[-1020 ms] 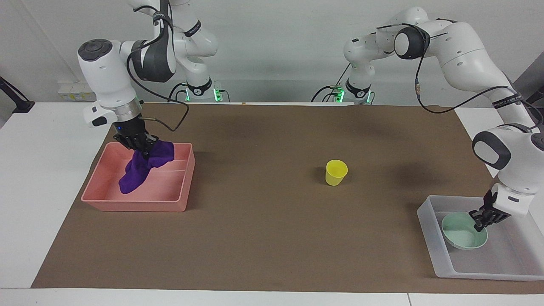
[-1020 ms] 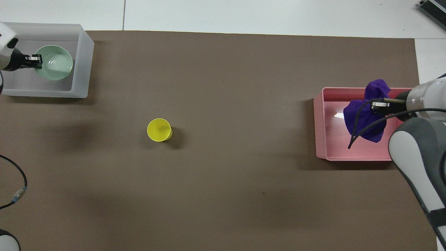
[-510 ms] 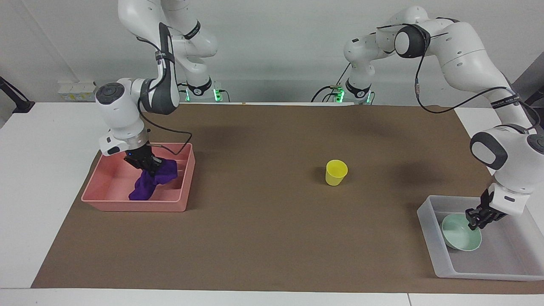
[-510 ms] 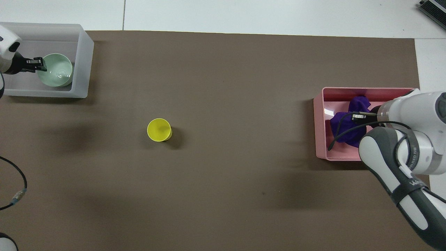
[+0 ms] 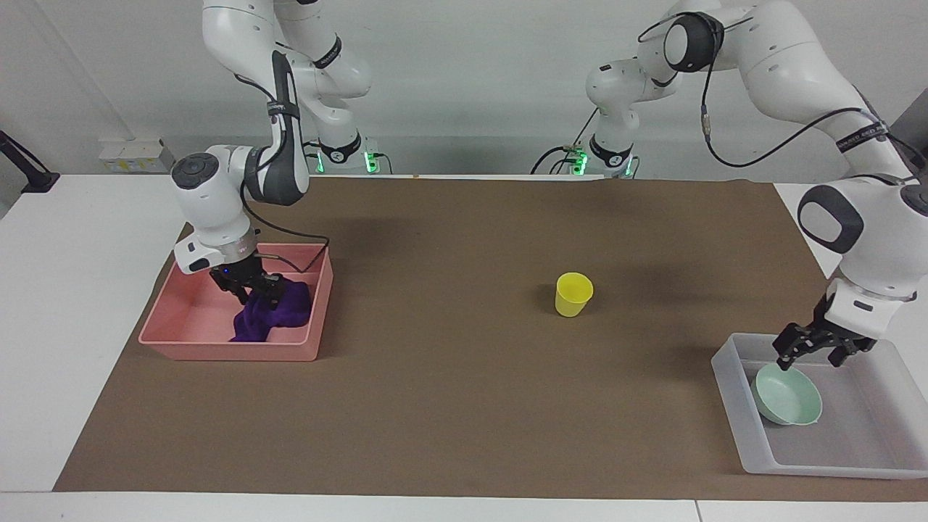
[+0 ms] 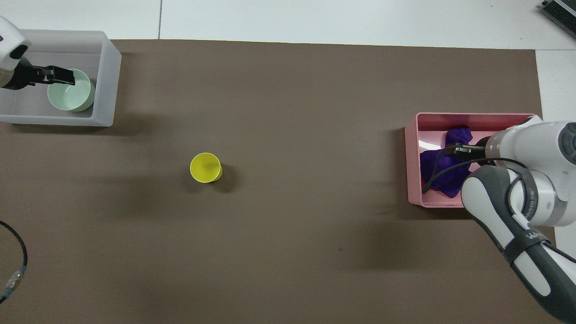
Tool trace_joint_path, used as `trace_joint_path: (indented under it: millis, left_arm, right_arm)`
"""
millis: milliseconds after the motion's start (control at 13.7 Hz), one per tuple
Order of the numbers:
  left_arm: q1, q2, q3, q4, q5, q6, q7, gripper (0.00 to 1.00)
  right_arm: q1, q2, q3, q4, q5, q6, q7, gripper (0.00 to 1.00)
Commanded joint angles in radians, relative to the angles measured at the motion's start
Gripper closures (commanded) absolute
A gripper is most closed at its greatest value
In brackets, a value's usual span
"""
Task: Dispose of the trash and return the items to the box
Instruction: 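Reach the left gripper to the yellow cup and grasp it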
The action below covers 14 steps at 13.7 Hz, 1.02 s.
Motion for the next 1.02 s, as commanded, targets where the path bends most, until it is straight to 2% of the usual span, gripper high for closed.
trace_joint_path:
  millis: [0,146,219,364,510,656,874,947]
  left_arm:
    - [-0.096,-0.251,0.015,-0.314,0.010,0.005,-0.006,0.00]
    - [-0.174,-0.356,0.015,-0.460,0.010,0.009,-0.062,0.00]
    - [-0.223,-0.367,0.015,-0.488,0.010,0.012,-0.105,0.00]
    - [-0.314,-0.373,0.015,-0.526,0.010,0.046,-0.194,0.00]
    - [-0.394,-0.375,0.015,-0.595,0.010,0.133,-0.231,0.00]
    - [-0.413,-0.369,0.014,-0.669,0.010,0.253,-0.264,0.00]
    - [-0.426,-0.349,0.014,-0.738,0.010,0.374,-0.267,0.00]
    - [-0.449,-0.336,0.014,-0.754,0.010,0.394,-0.284,0.10]
  right_arm:
    - [0.000,-0.070,0.019,0.056,-0.012,-0.137,-0.020,0.00]
    - [0.032,-0.108,0.019,0.111,-0.012,-0.243,-0.020,0.00]
    - [0.035,-0.123,0.021,0.139,-0.012,-0.297,-0.025,0.00]
    - [0.035,-0.139,0.038,0.226,-0.003,-0.436,-0.033,0.00]
    - [0.035,-0.142,0.038,0.326,0.003,-0.579,-0.045,0.00]
    - [0.034,-0.166,0.038,0.375,0.003,-0.647,-0.046,0.00]
    - [0.032,-0.219,0.033,0.394,0.006,-0.695,-0.050,0.00]
    - [0.029,-0.214,0.030,0.441,0.008,-0.745,-0.050,0.00]
